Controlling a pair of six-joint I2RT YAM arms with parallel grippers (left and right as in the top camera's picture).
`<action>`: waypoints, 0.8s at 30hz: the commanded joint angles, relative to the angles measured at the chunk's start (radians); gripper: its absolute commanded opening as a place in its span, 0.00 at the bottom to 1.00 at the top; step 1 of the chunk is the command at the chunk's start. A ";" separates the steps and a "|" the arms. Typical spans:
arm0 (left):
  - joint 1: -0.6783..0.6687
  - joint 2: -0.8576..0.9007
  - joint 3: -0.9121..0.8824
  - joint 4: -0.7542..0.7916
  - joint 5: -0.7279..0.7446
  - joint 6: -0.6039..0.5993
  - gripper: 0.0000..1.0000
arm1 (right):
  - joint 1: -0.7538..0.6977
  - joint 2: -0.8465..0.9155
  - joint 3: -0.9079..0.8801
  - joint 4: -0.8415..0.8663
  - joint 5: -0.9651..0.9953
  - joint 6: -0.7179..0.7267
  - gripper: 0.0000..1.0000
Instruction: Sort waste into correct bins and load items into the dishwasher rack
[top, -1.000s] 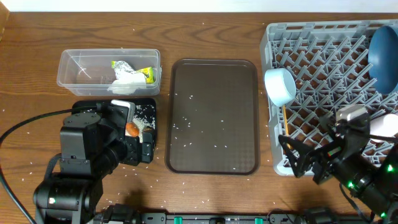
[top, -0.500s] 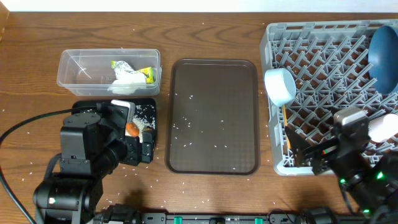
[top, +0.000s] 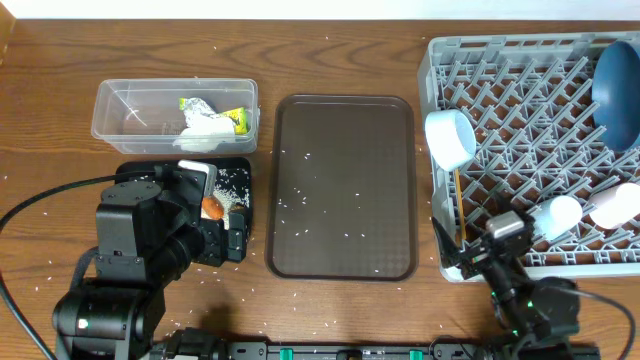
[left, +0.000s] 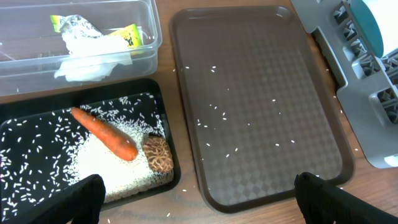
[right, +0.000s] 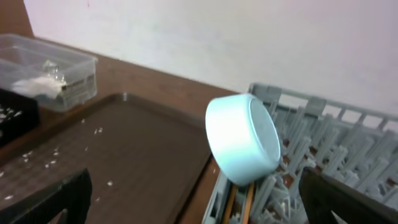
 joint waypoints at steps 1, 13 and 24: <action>-0.004 0.000 0.010 0.000 0.008 0.017 0.98 | -0.005 -0.089 -0.088 0.060 -0.005 -0.010 0.99; -0.004 0.000 0.010 0.000 0.008 0.017 0.98 | -0.005 -0.103 -0.148 0.080 -0.005 -0.010 0.99; -0.004 0.000 0.010 0.000 0.008 0.017 0.98 | -0.005 -0.099 -0.148 0.085 -0.005 -0.010 0.99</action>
